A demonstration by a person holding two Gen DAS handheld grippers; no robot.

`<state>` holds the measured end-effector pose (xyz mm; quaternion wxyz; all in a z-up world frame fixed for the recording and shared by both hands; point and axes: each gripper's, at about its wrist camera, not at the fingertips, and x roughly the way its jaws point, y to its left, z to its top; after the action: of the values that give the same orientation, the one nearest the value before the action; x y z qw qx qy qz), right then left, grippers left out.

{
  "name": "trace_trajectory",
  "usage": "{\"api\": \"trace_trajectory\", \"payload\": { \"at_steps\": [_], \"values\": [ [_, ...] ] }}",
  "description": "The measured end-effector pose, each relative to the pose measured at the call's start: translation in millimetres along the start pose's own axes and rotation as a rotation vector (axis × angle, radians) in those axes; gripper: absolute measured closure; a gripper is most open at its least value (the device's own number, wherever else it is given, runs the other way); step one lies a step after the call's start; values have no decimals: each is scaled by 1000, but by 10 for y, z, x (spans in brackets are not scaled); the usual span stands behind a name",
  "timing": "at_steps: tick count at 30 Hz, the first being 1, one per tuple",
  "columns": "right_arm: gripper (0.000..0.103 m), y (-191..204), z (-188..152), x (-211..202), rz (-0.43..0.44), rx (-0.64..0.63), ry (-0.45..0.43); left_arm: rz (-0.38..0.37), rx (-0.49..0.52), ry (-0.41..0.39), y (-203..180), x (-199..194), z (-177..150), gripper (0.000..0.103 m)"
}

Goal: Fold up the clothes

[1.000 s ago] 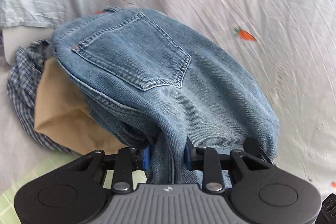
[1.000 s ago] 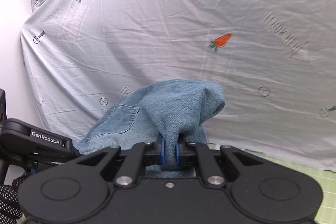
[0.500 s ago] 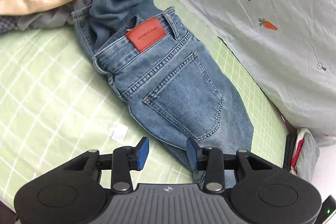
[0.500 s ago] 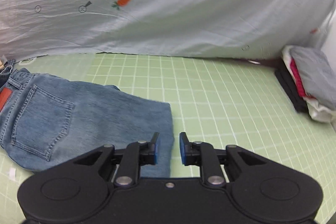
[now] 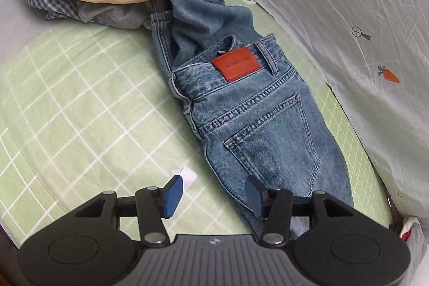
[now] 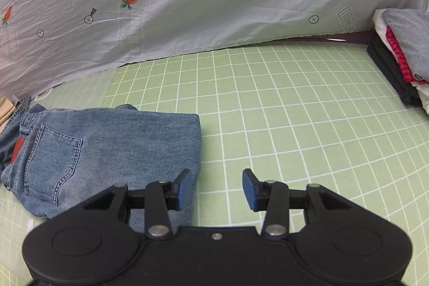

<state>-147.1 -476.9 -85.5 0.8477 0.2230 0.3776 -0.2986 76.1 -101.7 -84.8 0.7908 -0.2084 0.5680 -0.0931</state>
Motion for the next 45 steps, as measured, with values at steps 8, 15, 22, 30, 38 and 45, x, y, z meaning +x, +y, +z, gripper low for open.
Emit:
{"api": "trace_trajectory", "payload": {
  "at_steps": [8,15,22,30,38,45],
  "values": [
    [38,41,407,755,162,177,108,13,-48,35,-103,589,283,39],
    [31,294,534,1278,160,127,184,41,53,87,-303,989,408,38],
    [91,409,571,1301,224,62,166,34,56,54,-392,1010,345,49],
    [100,-434,1019,665,124,164,-64,-80,159,60,-1237,1354,224,52],
    [100,-1335,911,178,-146,235,-125,-185,406,147,-2375,1822,-395,59],
    [100,-1529,600,26,-150,301,-118,-236,391,101,-2262,1578,-499,87]
  ]
}}
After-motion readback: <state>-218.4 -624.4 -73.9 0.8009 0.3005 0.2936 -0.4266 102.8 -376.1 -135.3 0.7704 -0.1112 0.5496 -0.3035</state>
